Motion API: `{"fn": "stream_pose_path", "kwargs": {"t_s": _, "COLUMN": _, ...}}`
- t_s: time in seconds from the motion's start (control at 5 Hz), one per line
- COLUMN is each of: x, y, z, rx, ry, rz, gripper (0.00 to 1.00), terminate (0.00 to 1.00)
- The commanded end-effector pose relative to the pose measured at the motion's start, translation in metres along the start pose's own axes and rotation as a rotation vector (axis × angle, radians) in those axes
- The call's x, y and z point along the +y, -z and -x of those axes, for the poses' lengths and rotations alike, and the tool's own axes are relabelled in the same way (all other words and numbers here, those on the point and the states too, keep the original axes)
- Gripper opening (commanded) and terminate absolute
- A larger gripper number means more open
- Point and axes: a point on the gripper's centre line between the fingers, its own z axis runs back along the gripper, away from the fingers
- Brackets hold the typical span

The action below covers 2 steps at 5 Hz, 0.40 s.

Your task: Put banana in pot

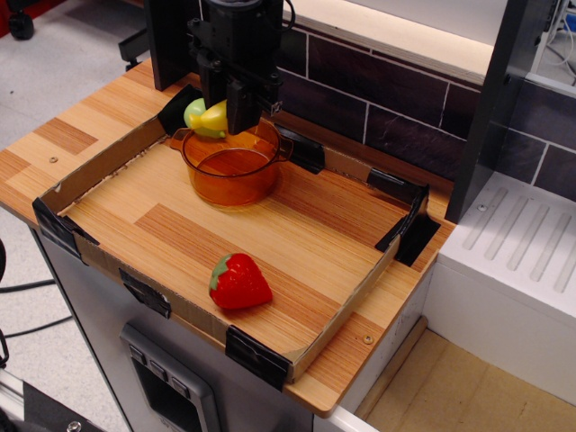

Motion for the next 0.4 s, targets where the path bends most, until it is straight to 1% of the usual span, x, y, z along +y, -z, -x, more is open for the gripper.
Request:
{"fn": "stream_pose_path", "kwargs": {"t_s": 0.0, "x": 0.013, "y": -0.006, "z": -0.011, "rx": -0.015, "ry": 0.026, "rz": -0.04, "gripper": 1.0, "terminate": 0.0}}
{"fn": "stream_pose_path", "kwargs": {"t_s": 0.2, "x": 0.008, "y": -0.018, "z": -0.011, "rx": -0.044, "ry": 0.032, "rz": -0.032, "gripper": 1.0, "terminate": 0.0}}
